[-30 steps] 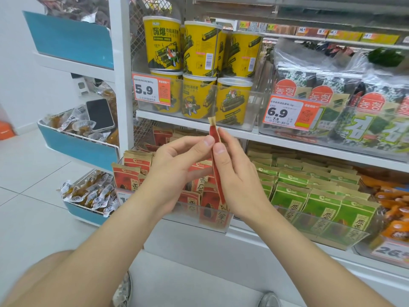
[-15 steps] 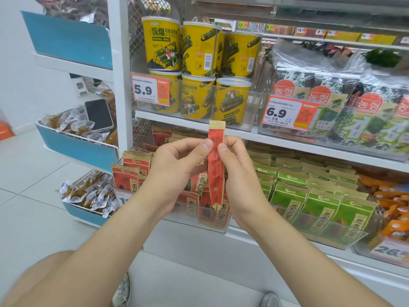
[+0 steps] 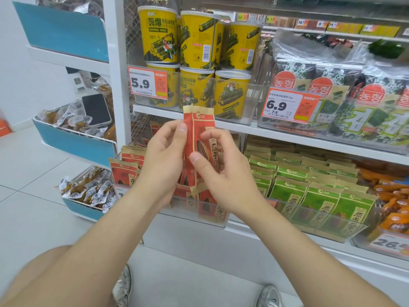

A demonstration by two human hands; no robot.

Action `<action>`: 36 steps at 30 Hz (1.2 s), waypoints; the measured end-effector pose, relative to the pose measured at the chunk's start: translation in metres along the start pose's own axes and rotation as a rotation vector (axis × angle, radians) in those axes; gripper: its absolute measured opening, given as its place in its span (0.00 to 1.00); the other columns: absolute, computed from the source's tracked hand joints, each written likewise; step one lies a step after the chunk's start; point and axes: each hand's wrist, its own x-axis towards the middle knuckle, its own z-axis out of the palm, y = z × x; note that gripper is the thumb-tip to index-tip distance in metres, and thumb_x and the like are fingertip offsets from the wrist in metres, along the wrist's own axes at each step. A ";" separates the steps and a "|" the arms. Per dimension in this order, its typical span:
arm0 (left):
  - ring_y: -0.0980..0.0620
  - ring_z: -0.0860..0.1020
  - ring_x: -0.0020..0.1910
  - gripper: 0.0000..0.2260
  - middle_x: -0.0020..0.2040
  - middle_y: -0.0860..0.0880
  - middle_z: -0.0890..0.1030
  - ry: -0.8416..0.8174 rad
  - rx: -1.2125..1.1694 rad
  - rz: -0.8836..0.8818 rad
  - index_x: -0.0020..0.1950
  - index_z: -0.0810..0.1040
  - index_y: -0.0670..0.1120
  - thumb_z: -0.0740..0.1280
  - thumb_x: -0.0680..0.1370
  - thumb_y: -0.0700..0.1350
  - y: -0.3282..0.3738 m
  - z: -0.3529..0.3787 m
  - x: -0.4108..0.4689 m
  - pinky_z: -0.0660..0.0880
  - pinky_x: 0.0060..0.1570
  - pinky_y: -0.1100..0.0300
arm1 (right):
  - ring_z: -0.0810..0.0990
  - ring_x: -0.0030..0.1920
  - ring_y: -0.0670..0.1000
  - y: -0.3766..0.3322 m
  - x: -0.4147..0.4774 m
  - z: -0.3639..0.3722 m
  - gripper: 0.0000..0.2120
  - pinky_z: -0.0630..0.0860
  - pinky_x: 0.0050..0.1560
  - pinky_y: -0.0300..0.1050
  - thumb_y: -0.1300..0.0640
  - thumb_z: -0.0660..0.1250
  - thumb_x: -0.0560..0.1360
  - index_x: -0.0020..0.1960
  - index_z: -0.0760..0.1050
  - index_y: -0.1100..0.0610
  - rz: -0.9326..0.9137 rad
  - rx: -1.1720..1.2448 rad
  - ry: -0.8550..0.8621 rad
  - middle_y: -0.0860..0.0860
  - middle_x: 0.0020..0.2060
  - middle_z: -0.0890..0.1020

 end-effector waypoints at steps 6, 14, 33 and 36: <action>0.51 0.82 0.67 0.17 0.67 0.51 0.85 -0.232 0.124 0.039 0.77 0.77 0.50 0.59 0.90 0.41 0.006 0.009 -0.007 0.79 0.65 0.46 | 0.88 0.44 0.53 0.003 0.005 -0.003 0.17 0.84 0.48 0.62 0.39 0.69 0.81 0.63 0.71 0.46 0.113 0.091 0.196 0.45 0.49 0.86; 0.44 0.82 0.68 0.19 0.68 0.46 0.84 -0.350 0.073 0.010 0.76 0.77 0.46 0.66 0.85 0.36 0.011 0.003 -0.010 0.84 0.59 0.41 | 0.84 0.45 0.66 -0.002 0.010 -0.013 0.19 0.83 0.40 0.69 0.34 0.70 0.78 0.52 0.71 0.49 0.098 0.240 0.288 0.54 0.47 0.87; 0.44 0.81 0.70 0.29 0.70 0.47 0.83 -0.339 0.081 -0.053 0.77 0.76 0.44 0.70 0.78 0.26 0.018 -0.015 -0.005 0.77 0.67 0.29 | 0.82 0.53 0.71 0.003 0.008 -0.024 0.25 0.80 0.55 0.75 0.37 0.62 0.84 0.52 0.74 0.61 0.123 0.179 -0.076 0.65 0.48 0.83; 0.44 0.83 0.68 0.29 0.69 0.47 0.84 -0.322 0.069 -0.070 0.76 0.77 0.44 0.69 0.78 0.24 0.019 -0.016 -0.005 0.77 0.67 0.31 | 0.81 0.44 0.68 0.002 0.009 -0.024 0.27 0.80 0.54 0.74 0.33 0.65 0.81 0.47 0.76 0.60 0.127 0.131 -0.121 0.64 0.42 0.82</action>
